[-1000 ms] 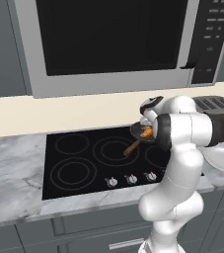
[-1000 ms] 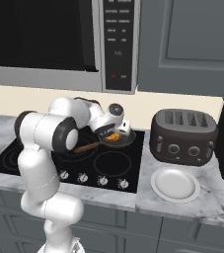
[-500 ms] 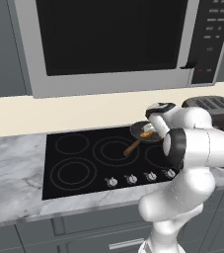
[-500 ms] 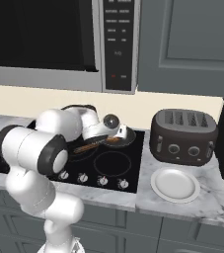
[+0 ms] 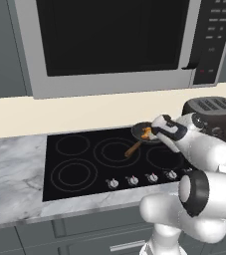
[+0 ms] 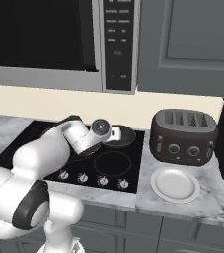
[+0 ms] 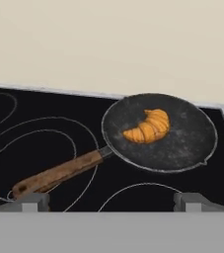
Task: Pick the croissant and place it on the pan. Then turn on the stove to warm the croissant.
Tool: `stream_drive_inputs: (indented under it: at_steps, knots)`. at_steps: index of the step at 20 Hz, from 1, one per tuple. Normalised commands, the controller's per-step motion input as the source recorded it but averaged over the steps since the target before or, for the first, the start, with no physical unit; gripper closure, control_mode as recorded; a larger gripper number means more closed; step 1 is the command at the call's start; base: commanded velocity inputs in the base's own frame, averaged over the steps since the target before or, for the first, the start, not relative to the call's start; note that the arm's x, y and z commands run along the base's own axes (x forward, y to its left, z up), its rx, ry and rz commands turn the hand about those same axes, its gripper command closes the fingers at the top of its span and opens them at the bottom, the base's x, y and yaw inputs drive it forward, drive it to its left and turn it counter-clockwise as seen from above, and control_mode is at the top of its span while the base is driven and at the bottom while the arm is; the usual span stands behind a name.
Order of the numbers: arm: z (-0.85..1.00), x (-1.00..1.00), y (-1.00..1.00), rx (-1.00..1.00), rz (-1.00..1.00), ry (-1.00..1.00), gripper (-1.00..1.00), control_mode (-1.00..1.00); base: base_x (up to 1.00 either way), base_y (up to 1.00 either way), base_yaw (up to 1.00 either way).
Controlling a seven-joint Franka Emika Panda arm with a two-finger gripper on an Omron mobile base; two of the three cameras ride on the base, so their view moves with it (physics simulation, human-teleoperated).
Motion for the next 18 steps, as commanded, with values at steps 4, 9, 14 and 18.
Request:
stream_drive_inputs:
  at_steps: [4, 9, 14, 18]
  knots:
    - [0.87, -0.48, 0.00, -0.02, 0.02, 0.00, -1.00, -1.00, 0.00, 0.00, 0.00]
    - [0.56, -0.58, 0.00, -0.06, 0.00, 0.05, -1.00, -1.00, 0.00, 0.00, 0.00]
    - [0.05, -0.75, 0.00, -0.13, 0.00, 0.13, -1.00, -1.00, 0.00, 0.00, 0.00]
    - [0.00, -0.76, 0.00, -0.11, 0.00, 0.17, -1.00, -1.00, 0.00, 0.00, 0.00]
